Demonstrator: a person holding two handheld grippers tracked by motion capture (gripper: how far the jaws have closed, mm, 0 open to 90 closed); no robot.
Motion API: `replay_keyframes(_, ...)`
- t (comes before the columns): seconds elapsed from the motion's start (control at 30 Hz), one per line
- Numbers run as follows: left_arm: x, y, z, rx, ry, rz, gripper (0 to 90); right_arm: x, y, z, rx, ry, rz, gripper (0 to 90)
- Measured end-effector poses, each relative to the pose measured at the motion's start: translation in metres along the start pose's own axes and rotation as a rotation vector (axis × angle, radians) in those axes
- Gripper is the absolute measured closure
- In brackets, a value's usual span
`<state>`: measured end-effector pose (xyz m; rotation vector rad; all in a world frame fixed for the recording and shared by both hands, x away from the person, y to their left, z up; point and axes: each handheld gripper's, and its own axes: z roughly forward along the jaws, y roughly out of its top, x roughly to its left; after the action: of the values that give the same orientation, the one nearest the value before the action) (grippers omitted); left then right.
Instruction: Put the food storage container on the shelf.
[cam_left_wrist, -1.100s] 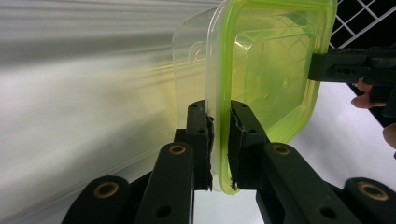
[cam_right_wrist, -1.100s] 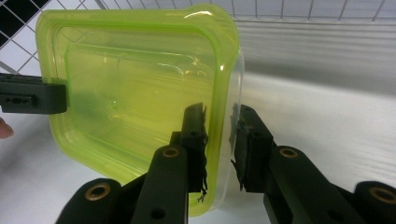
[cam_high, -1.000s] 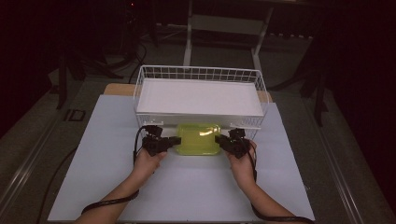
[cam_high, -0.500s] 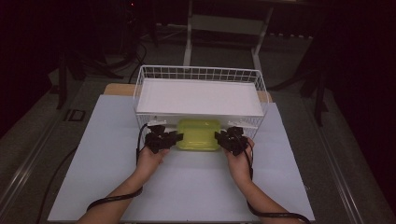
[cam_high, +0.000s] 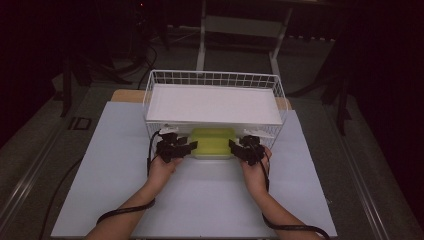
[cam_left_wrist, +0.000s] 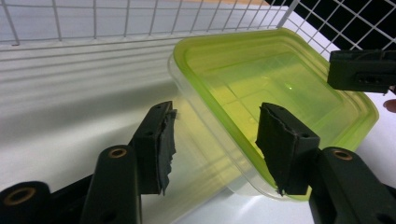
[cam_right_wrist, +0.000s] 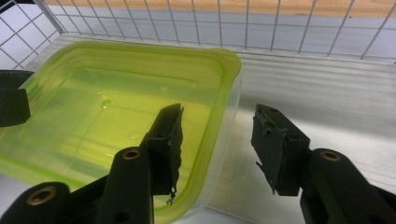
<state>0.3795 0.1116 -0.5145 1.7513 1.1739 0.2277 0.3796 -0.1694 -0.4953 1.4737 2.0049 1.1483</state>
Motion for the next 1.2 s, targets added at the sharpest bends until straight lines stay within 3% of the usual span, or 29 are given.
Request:
replay_keyframes(0.03, -0.003, 0.000, -0.003, -0.010, -0.009, 0.031, 46.8, 0.000, 0.000, -0.001, -0.006, -0.001, -0.010, 52.1)
replay_keyframes(0.17, -0.012, -0.001, -0.013, -0.013, -0.021, 0.035, 46.7, 0.004, -0.004, -0.012, -0.020, 0.015, -0.042, 51.2)
replay_keyframes(0.2, -0.012, 0.000, -0.016, -0.015, -0.022, 0.067, 45.6, 0.006, -0.005, -0.015, -0.021, 0.018, -0.049, 51.2)
replay_keyframes(0.33, -0.016, -0.003, -0.030, -0.001, -0.046, 0.060, 33.9, 0.013, -0.009, -0.028, -0.023, 0.049, -0.067, 52.0)
replay_keyframes(0.4, -0.017, -0.005, -0.039, -0.012, -0.107, 0.057, 31.8, 0.019, -0.013, -0.034, -0.008, 0.065, -0.080, 53.1)
replay_keyframes(0.43, -0.018, -0.008, -0.044, -0.027, -0.151, 0.074, 26.6, 0.022, -0.016, -0.036, -0.003, 0.070, -0.091, 54.7)
replay_keyframes(0.53, -0.024, -0.011, -0.056, -0.042, -0.200, 0.106, 20.8, 0.028, -0.022, -0.040, 0.017, 0.102, -0.100, 57.1)
replay_keyframes(0.6, -0.030, -0.013, -0.066, -0.064, -0.190, 0.132, 14.3, 0.032, -0.025, -0.041, 0.031, 0.110, -0.109, 59.0)
replay_keyframes(0.67, -0.032, -0.014, -0.074, -0.076, -0.200, 0.128, 11.6, 0.036, -0.028, -0.042, 0.039, 0.108, -0.127, 65.6)
replay_keyframes(0.73, -0.033, -0.016, -0.084, -0.064, -0.183, 0.140, 3.6, 0.040, -0.030, -0.042, 0.046, 0.108, -0.149, 75.5)
replay_keyframes(0.8, -0.033, -0.019, -0.091, -0.068, -0.181, 0.150, 2.4, 0.042, -0.032, -0.041, 0.063, 0.112, -0.152, 86.2)
replay_keyframes(0.83, -0.033, -0.021, -0.095, -0.067, -0.159, 0.153, 2.0, 0.043, -0.033, -0.041, 0.066, 0.118, -0.150, 89.7)
replay_keyframes(1.03, -0.027, -0.036, -0.108, -0.090, -0.200, 0.131, 0.1, 0.051, -0.036, -0.035, 0.070, 0.145, -0.157, 90.0)
replay_keyframes(1.2, -0.023, -0.050, -0.112, -0.096, -0.139, 0.156, 0.0, 0.057, -0.038, -0.020, 0.088, 0.149, -0.153, 90.0)
